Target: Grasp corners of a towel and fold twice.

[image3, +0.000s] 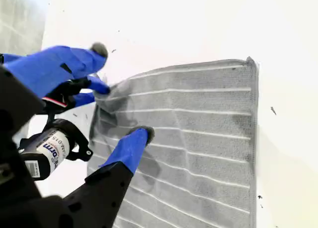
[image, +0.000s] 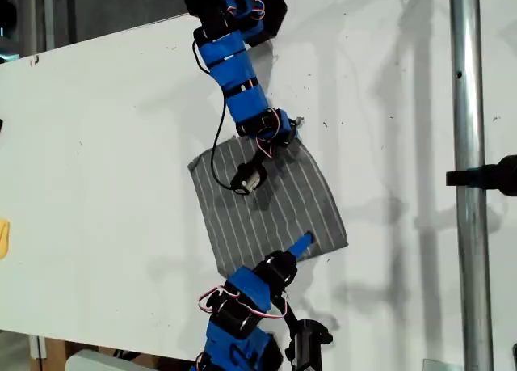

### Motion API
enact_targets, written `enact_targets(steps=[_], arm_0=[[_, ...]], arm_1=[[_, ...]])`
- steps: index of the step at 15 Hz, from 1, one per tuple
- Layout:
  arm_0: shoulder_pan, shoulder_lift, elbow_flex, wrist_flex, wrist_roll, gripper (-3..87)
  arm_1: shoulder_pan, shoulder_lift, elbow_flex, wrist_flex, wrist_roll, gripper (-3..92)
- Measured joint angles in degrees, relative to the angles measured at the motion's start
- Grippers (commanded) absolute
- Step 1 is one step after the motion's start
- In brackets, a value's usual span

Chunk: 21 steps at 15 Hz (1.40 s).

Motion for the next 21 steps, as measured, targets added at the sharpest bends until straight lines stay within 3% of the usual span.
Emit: enact_targets(steps=[4, 12, 13, 15, 18, 21], arm_0=[[0.18, -11.07, 0.0, -1.05, -1.05, 30.1], [6.94, -29.27, 2.9, -11.69, -15.82, 29.1], [7.47, -31.2, 4.48, -14.33, -17.84, 24.7], [7.65, -34.89, 4.48, -18.37, -20.04, -1.8], [7.29, -38.14, 3.87, -22.68, -20.39, -1.7], [7.56, -36.56, 2.02, -18.11, -18.37, -1.7]], arm_1=[[0.0, 0.0, 0.0, 0.0, 1.05, -0.2], [0.0, 0.0, 0.0, 0.0, 1.41, -0.2], [0.0, 0.0, 0.0, 0.0, 1.49, -0.2], [0.0, 0.0, 0.0, 0.0, 1.49, -0.2], [-0.26, 0.0, 0.0, 0.0, 1.49, -0.2], [-0.26, 0.53, 0.0, 0.0, 1.85, -0.3]])
